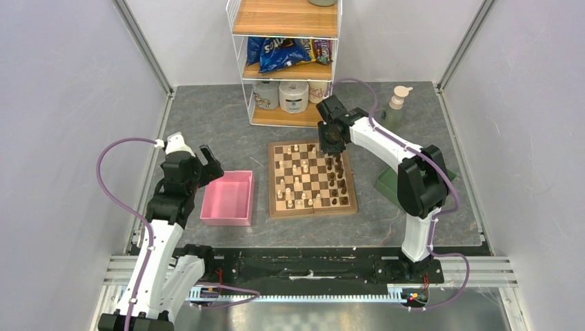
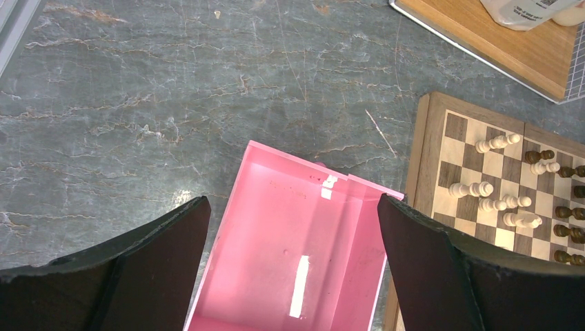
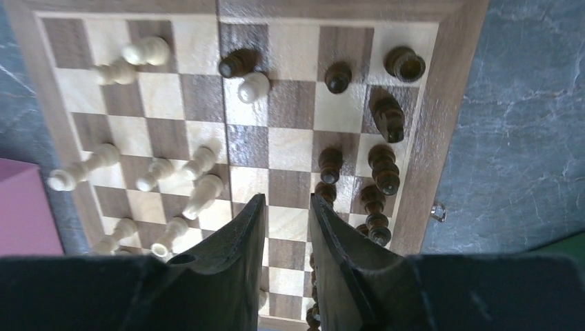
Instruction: Set up the chess pieces on the board
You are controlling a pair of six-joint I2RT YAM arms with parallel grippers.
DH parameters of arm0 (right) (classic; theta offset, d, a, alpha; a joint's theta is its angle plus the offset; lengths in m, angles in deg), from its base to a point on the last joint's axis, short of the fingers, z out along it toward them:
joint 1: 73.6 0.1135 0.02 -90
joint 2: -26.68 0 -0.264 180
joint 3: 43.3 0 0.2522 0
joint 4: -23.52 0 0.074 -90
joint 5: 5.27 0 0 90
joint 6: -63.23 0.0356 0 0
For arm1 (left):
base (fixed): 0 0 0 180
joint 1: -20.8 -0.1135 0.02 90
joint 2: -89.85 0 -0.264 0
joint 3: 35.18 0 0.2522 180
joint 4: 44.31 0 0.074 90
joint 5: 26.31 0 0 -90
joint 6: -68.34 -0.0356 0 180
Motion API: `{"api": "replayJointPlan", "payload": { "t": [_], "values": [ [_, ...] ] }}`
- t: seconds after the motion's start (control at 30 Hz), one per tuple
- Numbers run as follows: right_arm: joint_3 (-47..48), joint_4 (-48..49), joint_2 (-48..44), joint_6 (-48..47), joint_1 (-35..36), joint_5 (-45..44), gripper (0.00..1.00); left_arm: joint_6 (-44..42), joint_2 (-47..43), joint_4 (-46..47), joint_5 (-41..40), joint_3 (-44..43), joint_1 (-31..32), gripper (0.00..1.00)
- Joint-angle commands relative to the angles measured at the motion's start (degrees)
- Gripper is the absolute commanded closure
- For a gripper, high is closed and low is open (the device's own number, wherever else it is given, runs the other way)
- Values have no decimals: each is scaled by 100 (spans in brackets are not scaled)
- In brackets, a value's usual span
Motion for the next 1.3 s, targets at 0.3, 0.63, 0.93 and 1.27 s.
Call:
{"api": "replayJointPlan", "payload": {
  "t": [0.3,0.63,0.93,1.27],
  "values": [
    [1423,83,670,-451,242,-199,62,137,-59,172,32,-82,-1,1],
    [2159,-53,1481,-679,242,-143,61,139,-102,171,10,-83,-1,1],
    [2439,-181,1797,-835,242,-219,60,139,-106,172,14,-74,6,1],
    [2662,-386,2059,-910,241,-291,60,134,-124,174,8,-74,-1,1]
  ]
}}
